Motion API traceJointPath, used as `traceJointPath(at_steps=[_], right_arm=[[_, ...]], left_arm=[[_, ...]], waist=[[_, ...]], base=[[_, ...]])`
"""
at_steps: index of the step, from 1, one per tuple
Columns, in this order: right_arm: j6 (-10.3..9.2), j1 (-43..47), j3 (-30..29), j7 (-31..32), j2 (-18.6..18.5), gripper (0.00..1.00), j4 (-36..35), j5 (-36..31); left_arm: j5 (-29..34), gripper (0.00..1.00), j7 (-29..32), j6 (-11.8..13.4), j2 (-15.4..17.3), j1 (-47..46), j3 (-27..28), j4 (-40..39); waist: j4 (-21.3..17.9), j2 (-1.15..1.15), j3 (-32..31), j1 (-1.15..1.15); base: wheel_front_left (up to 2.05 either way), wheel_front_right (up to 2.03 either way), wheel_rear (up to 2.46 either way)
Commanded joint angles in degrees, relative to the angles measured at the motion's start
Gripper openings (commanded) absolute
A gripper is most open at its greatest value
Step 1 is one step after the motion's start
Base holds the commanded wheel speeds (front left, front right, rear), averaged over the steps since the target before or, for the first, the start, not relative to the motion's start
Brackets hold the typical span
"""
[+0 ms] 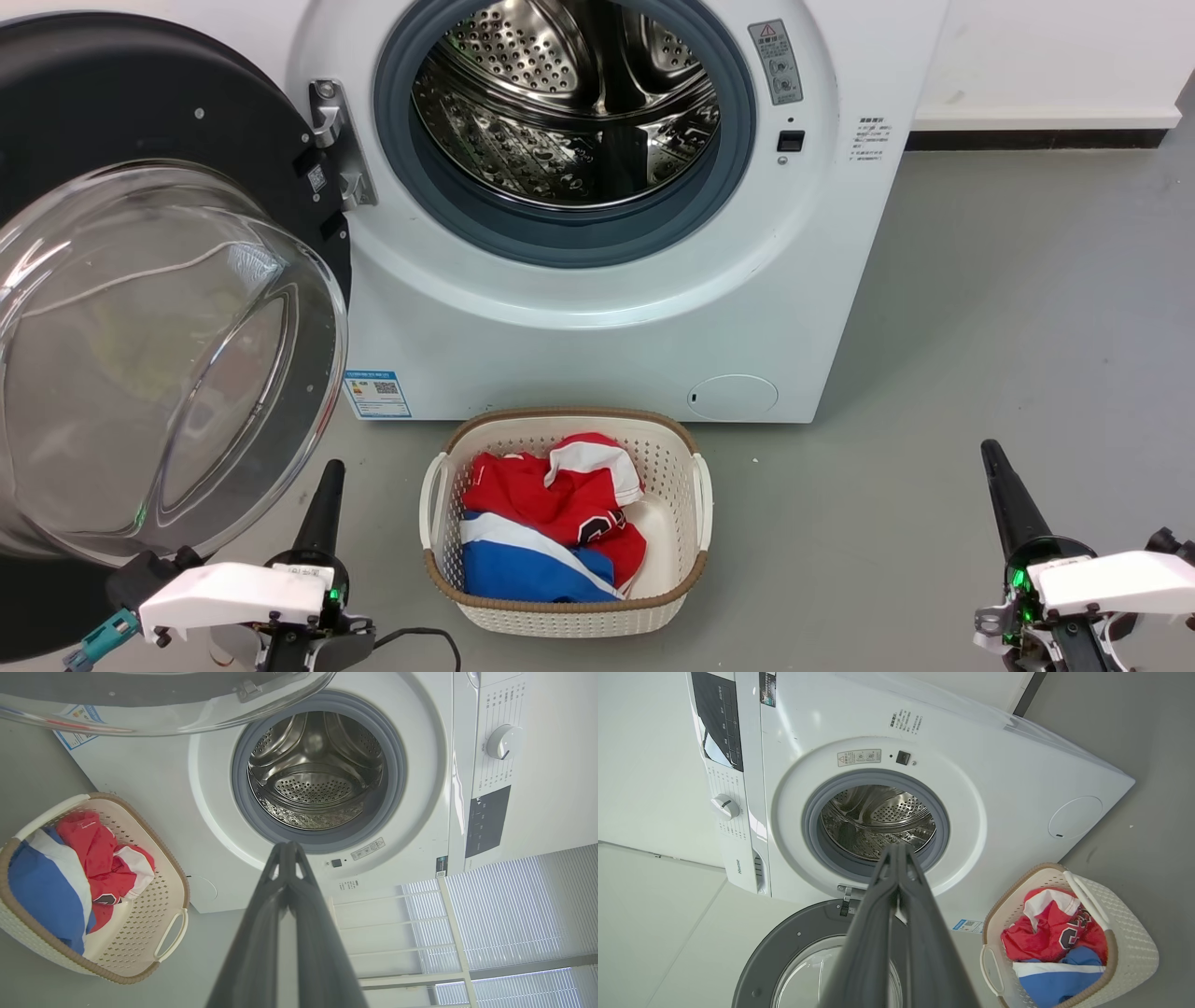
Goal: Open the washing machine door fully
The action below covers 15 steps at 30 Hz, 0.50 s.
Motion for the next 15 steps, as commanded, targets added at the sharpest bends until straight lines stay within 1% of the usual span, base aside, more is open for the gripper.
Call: traceJointPath(at_steps=[1,15], right_arm=[[0.00,-1.33,-0.18,0.26,0.04,0.00,-0.17,1.11],[0.00,-1.99,-0.55,1.41,0.04,0.00,0.50,7.79]], left_arm=[[-0.90,0.00,0.25,-0.33,-0.15,-1.18,0.35,-0.46],[-6.94,0.00,1.96,-0.84,-0.73,-1.37,1.62,-0.49]], waist=[[0.00,0.00,0.02,0.00],[-0.03,0.00,0.29,0.00]], base=[[0.00,0.00,0.00],[0.00,0.00,0.00]])
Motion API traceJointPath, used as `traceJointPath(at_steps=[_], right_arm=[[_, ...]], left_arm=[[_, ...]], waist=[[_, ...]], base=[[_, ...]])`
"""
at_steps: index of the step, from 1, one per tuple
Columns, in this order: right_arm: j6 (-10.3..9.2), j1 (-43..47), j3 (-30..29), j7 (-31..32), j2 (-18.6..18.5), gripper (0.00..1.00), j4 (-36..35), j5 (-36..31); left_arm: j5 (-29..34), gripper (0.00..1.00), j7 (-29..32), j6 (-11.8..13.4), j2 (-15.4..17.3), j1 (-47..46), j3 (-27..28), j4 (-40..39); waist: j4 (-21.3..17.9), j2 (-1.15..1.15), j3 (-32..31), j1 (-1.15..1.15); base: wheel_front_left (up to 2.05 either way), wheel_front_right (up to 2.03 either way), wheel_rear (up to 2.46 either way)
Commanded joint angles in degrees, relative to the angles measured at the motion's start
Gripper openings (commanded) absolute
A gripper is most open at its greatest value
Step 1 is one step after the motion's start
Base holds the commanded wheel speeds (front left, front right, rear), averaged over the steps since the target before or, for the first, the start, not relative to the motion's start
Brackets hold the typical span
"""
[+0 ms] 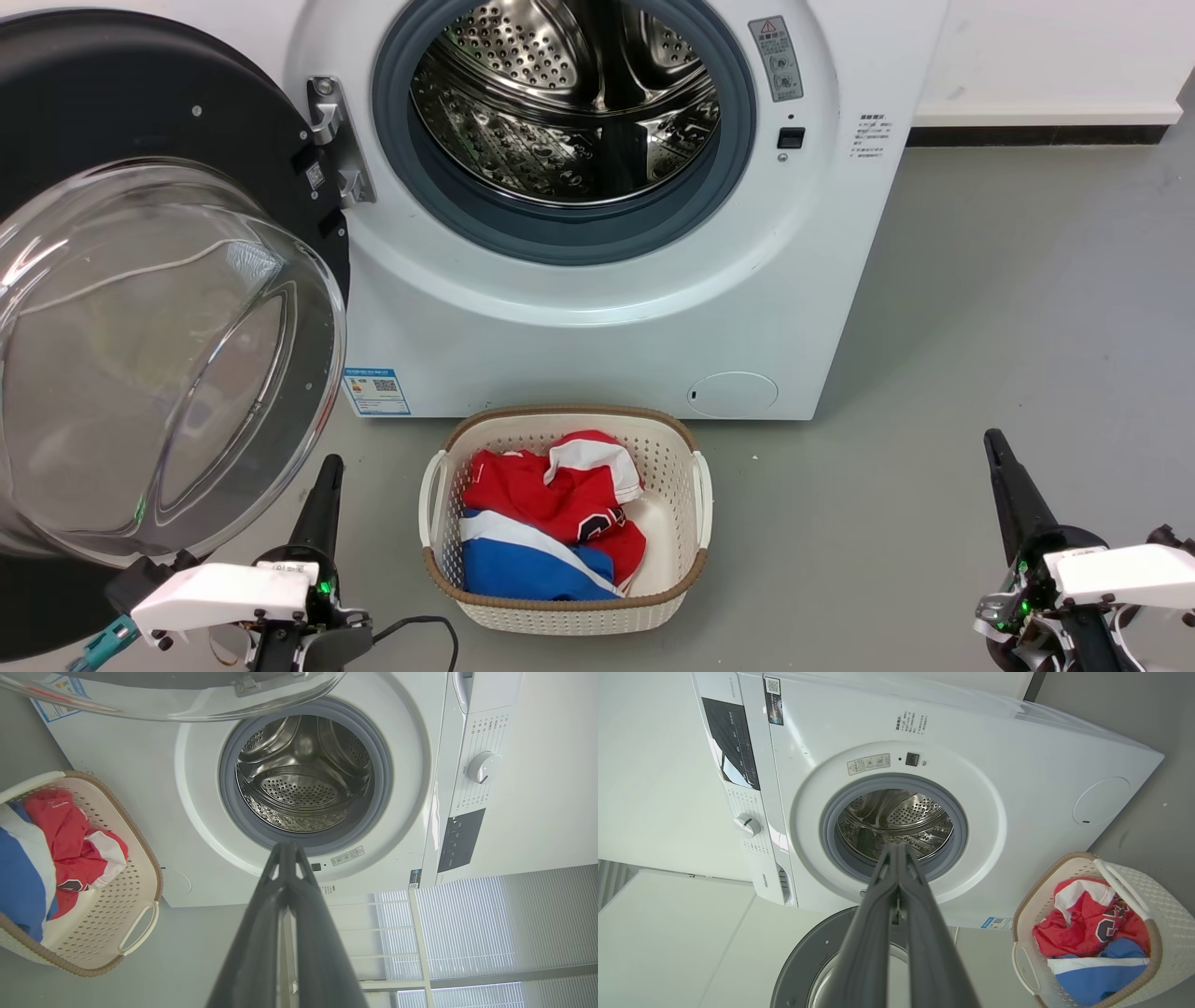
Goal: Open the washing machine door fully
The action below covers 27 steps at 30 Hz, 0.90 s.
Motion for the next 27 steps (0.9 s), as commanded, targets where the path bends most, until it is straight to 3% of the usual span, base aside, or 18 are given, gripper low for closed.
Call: traceJointPath(at_steps=[1,27], right_arm=[[0.00,-0.98,-0.13,0.35,0.04,0.00,0.01,1.09],[0.00,-1.97,-0.67,1.92,0.05,0.00,0.93,10.65]], left_arm=[[-0.88,0.00,0.36,-0.38,0.00,-1.13,0.41,-0.31],[-9.49,0.00,2.79,-1.06,-1.01,-1.20,2.17,-0.37]], waist=[[0.00,0.00,0.02,0.00],[-0.05,0.00,0.50,0.00]], base=[[0.00,0.00,0.00],[0.00,0.00,0.00]])
